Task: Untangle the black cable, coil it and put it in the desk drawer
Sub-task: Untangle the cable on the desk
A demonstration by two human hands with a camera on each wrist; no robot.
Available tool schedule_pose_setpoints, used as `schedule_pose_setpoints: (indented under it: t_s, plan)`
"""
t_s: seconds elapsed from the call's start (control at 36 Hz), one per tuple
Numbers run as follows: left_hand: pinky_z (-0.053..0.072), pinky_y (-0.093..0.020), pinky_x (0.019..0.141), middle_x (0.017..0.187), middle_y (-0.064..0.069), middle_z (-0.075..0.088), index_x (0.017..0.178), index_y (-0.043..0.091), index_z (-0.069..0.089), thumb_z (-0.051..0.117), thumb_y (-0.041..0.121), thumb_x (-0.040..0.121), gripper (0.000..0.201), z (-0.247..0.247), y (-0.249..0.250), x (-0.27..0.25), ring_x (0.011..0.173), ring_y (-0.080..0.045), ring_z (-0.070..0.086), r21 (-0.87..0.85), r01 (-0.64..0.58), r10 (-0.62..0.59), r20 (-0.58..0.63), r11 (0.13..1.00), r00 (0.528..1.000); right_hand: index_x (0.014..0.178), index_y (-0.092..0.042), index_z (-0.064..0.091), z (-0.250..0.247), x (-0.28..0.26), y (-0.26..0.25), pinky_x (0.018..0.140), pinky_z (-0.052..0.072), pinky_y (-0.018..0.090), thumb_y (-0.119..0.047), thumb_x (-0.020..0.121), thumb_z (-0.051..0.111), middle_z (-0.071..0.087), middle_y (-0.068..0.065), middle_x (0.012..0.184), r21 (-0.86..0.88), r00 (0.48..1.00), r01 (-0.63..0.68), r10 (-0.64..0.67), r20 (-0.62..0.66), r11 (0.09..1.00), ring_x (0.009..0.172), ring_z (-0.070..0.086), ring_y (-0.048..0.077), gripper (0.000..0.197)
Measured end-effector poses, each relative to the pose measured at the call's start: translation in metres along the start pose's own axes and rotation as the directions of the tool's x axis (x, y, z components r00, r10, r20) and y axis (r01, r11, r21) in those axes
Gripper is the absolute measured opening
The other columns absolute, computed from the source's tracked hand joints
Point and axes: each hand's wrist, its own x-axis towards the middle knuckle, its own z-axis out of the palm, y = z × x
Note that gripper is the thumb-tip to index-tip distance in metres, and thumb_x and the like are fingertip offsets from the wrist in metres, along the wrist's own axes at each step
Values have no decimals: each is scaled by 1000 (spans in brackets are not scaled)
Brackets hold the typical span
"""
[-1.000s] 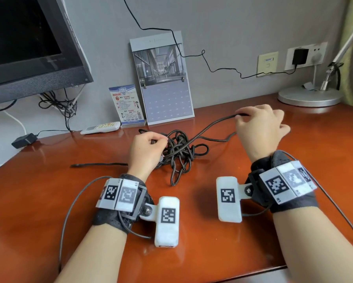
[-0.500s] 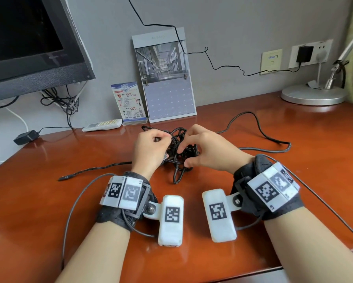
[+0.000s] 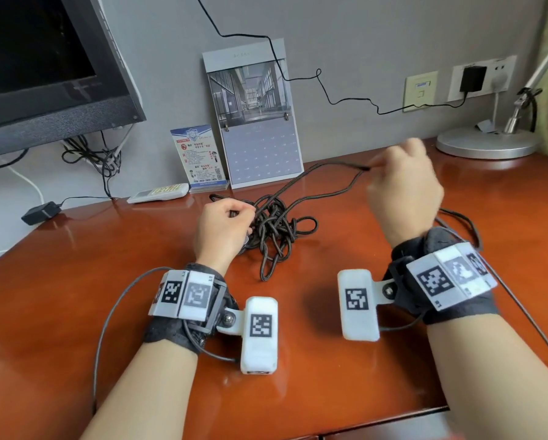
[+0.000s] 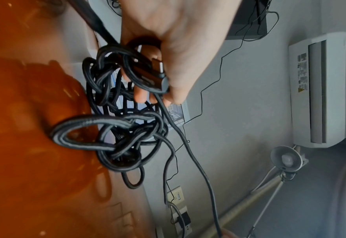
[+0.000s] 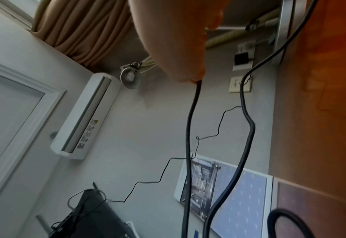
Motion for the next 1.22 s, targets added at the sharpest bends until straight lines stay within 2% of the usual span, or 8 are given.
schedule_pose_setpoints:
  t_s: [0.14, 0.31, 0.44, 0.61, 0.72, 0.86, 1.03, 1.22]
  plan:
    - [33, -16, 41, 76, 11, 67, 85, 19, 71, 58, 18, 88, 13, -1, 2, -2, 56, -13, 65, -7, -12, 12, 4, 1000, 1000, 100, -7, 66, 3, 8, 21, 77, 36, 42, -8, 83, 49, 49, 16, 115, -67, 986, -168, 167, -27, 983, 109, 43, 37, 24]
    - [39, -14, 38, 80, 2, 68, 87, 15, 71, 57, 11, 88, 14, 0, 2, -2, 43, -4, 57, -44, -17, 18, 18, 999, 1000, 102, -11, 68, 12, -3, -3, 84, 40, 43, -8, 79, 54, 52, 14, 110, 111, 988, 111, -122, 96, 988, 105, 45, 36, 27]
    - [60, -38, 64, 87, -1, 70, 81, 19, 70, 57, 10, 87, 17, 2, 2, -3, 65, -6, 61, -71, -16, 19, 51, 997, 999, 115, -15, 68, 19, -19, -25, 98, 38, 47, -14, 76, 52, 58, 8, 119, 380, 803, 374, -501, 324, 846, 116, 46, 32, 42]
    - [59, -32, 64, 84, 1, 70, 75, 24, 68, 59, 11, 85, 19, 6, 1, -3, 73, -7, 64, -92, -40, 47, 75, 995, 996, 104, -25, 72, 25, -27, -34, 95, 40, 38, -24, 85, 67, 55, -7, 109, 477, 679, 344, -566, 468, 808, 103, 41, 10, 20]
    - [50, -19, 66, 77, 4, 69, 73, 25, 66, 58, 8, 84, 22, 6, 2, -3, 73, -7, 64, -88, -61, 68, 78, 994, 995, 92, -19, 74, 25, -28, -33, 91, 42, 36, -17, 85, 66, 47, -12, 99, 423, 726, 354, -530, 437, 834, 104, 44, 12, 11]
    - [44, -16, 69, 82, 10, 68, 76, 24, 68, 58, 11, 85, 19, 5, 0, -1, 82, -2, 62, -80, -70, 75, 50, 994, 996, 79, -3, 67, 21, -18, -23, 67, 39, 39, -9, 79, 57, 57, 11, 98, 195, 873, 436, -465, 146, 879, 94, 48, 35, 12]
    - [44, -21, 62, 79, 8, 67, 76, 24, 67, 56, 11, 86, 19, 5, -1, 1, 72, -7, 59, -90, -56, 61, 46, 994, 997, 93, -3, 67, 10, 0, 2, 75, 36, 43, -9, 81, 51, 51, 17, 110, -78, 996, 68, -72, -50, 995, 103, 45, 37, 21]
    - [35, -11, 38, 78, 5, 66, 77, 21, 65, 52, 9, 88, 20, 4, 1, -2, 51, 0, 58, -105, -44, 48, 41, 994, 998, 107, -6, 55, 3, 8, 21, 83, 32, 42, -1, 72, 47, 43, 20, 122, -95, 965, -242, 229, -129, 966, 112, 40, 38, 36]
